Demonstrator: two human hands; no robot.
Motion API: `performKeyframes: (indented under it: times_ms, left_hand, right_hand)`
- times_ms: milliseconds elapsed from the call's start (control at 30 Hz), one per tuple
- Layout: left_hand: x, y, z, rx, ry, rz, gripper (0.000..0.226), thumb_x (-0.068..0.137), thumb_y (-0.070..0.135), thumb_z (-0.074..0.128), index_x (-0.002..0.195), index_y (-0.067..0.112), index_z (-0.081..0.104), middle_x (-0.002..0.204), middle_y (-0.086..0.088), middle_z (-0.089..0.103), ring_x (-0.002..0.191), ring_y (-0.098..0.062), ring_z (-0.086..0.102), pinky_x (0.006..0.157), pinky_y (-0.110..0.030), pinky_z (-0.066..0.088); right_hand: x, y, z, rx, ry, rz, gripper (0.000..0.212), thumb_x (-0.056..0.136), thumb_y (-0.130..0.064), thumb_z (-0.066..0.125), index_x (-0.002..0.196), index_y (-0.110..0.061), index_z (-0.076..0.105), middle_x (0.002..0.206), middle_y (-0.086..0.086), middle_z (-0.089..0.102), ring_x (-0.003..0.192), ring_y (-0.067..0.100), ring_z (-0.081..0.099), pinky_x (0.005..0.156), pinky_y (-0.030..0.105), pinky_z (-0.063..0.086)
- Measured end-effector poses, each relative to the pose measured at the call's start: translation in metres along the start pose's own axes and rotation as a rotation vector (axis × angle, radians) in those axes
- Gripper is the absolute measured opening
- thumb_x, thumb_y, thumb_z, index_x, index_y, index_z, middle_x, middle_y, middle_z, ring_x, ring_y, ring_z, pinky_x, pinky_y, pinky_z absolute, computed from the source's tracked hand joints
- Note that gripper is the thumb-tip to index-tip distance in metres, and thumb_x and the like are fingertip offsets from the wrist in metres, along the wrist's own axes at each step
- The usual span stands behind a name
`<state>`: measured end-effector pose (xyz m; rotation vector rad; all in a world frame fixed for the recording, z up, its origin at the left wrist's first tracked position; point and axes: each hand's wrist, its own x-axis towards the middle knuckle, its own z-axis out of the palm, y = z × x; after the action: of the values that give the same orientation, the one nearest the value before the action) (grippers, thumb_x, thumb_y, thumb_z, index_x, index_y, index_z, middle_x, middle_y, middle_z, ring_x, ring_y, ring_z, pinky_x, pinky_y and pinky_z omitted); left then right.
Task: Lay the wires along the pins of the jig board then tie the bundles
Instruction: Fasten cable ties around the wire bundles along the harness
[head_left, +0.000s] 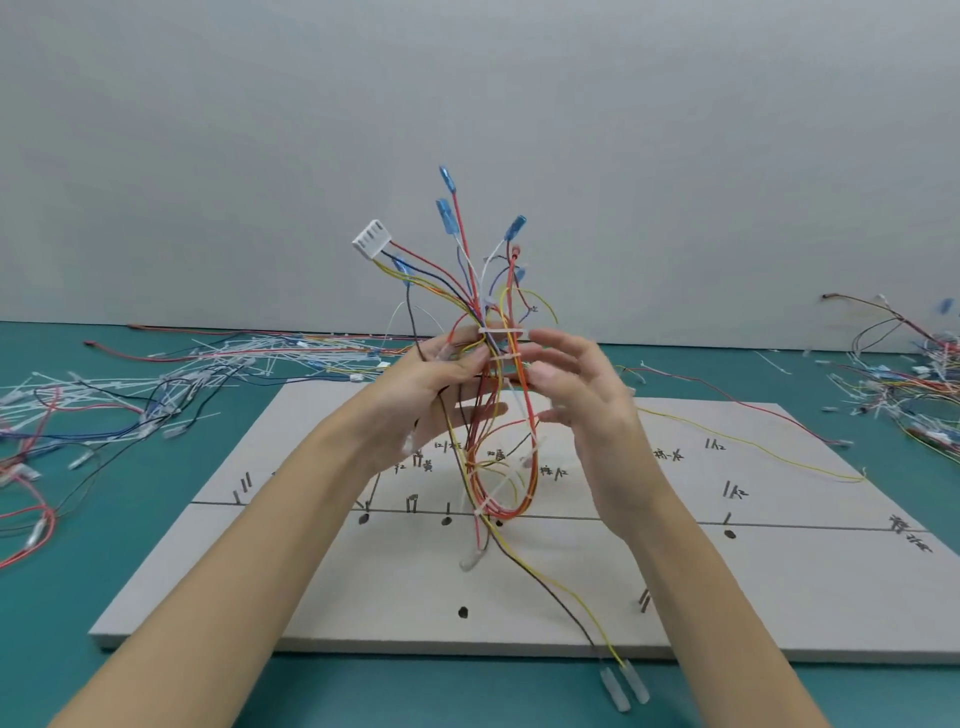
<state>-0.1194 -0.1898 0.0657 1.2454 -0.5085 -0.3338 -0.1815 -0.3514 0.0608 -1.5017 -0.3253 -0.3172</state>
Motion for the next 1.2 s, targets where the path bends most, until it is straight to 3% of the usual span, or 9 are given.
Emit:
performKeyframes:
  times_ms: [167, 300, 433, 533, 633, 800, 1000, 1100, 1200]
  left_hand:
    - [0.001, -0.002, 0.012, 0.083, -0.009, 0.018, 0.025, 0.099, 0.017, 0.046, 0.113, 0.020, 0.067, 0.106, 0.008, 0.071, 0.097, -0.002, 0.065, 0.083, -0.018, 0.048]
    - [-0.004, -0.008, 0.027, 0.756, 0.025, -0.035, 0.030, 0.101, 0.040, 0.044, 0.097, 0.017, 0.063, 0.092, 0.002, 0.062, 0.084, -0.012, 0.057, 0.087, -0.030, 0.047]
    - [-0.014, -0.012, 0.032, 1.220, 0.109, -0.069, 0.054, 0.086, 0.071, 0.039, 0.096, 0.023, 0.061, 0.091, 0.003, 0.064, 0.089, -0.018, 0.060, 0.082, -0.037, 0.049]
    - [-0.016, -0.008, 0.029, 1.085, 0.107, 0.029, 0.050, 0.090, 0.069, 0.038, 0.089, 0.029, 0.066, 0.083, 0.004, 0.067, 0.084, -0.013, 0.061, 0.078, -0.032, 0.049]
    - [-0.020, -0.007, 0.021, 0.753, 0.144, 0.128, 0.048, 0.090, 0.071, 0.032, 0.085, 0.040, 0.069, 0.097, 0.013, 0.073, 0.098, 0.004, 0.062, 0.093, -0.022, 0.045]
    - [-0.023, -0.014, 0.003, 0.515, 0.476, 0.206, 0.050, 0.096, 0.059, 0.031, 0.115, 0.030, 0.067, 0.106, 0.009, 0.070, 0.109, -0.004, 0.060, 0.101, -0.037, 0.045]
    - [-0.023, -0.012, -0.009, 0.385, 0.649, 0.195, 0.047, 0.104, 0.042, 0.028, 0.107, 0.023, 0.070, 0.102, 0.002, 0.070, 0.101, -0.006, 0.062, 0.089, -0.036, 0.048]
    - [-0.023, -0.015, -0.013, 0.373, 0.664, 0.182, 0.047, 0.104, 0.042, 0.028, 0.107, 0.022, 0.070, 0.101, 0.002, 0.070, 0.103, -0.012, 0.062, 0.088, -0.036, 0.048]
    - [-0.022, -0.019, -0.016, 0.380, 0.662, 0.159, 0.048, 0.104, 0.043, 0.029, 0.110, 0.020, 0.070, 0.102, 0.000, 0.070, 0.105, -0.016, 0.061, 0.087, -0.037, 0.048]
  right_hand:
    - [-0.003, 0.019, 0.014, -0.284, -0.042, -0.086, 0.070, 0.075, -0.014, 0.082, 0.134, -0.029, 0.047, 0.125, -0.006, 0.049, 0.103, -0.008, 0.056, 0.086, 0.014, 0.048]
    - [0.004, 0.029, 0.016, -0.459, -0.021, 0.077, 0.023, 0.075, -0.015, 0.074, 0.091, -0.027, 0.061, 0.076, -0.010, 0.062, 0.056, -0.001, 0.049, 0.055, 0.016, 0.039]
    - [0.007, 0.032, 0.013, -0.355, -0.027, 0.108, 0.040, 0.086, 0.010, 0.048, 0.067, -0.023, 0.057, 0.046, -0.020, 0.051, 0.044, -0.008, 0.044, 0.047, 0.006, 0.033]
    - [0.007, 0.024, 0.003, -0.325, -0.031, 0.180, 0.030, 0.089, -0.003, 0.057, 0.064, -0.019, 0.057, 0.038, -0.013, 0.043, 0.031, -0.001, 0.038, 0.034, 0.010, 0.025]
    - [0.009, 0.016, -0.007, -0.204, 0.045, 0.279, 0.017, 0.094, -0.008, 0.057, 0.077, -0.009, 0.059, 0.040, -0.003, 0.050, 0.028, 0.006, 0.045, 0.028, 0.012, 0.020]
    - [0.032, 0.011, -0.023, 0.190, 0.347, 0.316, 0.012, 0.094, -0.007, 0.057, 0.083, -0.011, 0.060, 0.049, -0.003, 0.062, 0.036, 0.004, 0.055, 0.033, 0.015, 0.028]
    - [0.099, 0.021, -0.083, 0.530, 0.712, 0.296, 0.015, 0.097, 0.002, 0.047, 0.107, -0.009, 0.044, 0.075, 0.010, 0.054, 0.033, 0.008, 0.049, 0.033, 0.015, 0.038]
    - [0.130, 0.013, -0.119, 0.674, 0.807, 0.177, 0.004, 0.101, -0.003, 0.043, 0.104, -0.001, 0.045, 0.089, 0.016, 0.049, 0.057, 0.018, 0.057, 0.052, 0.018, 0.053]
    - [0.142, 0.016, -0.142, 0.605, 0.871, 0.211, 0.020, 0.100, -0.015, 0.050, 0.115, -0.001, 0.052, 0.115, 0.012, 0.042, 0.102, 0.026, 0.052, 0.080, 0.023, 0.055]
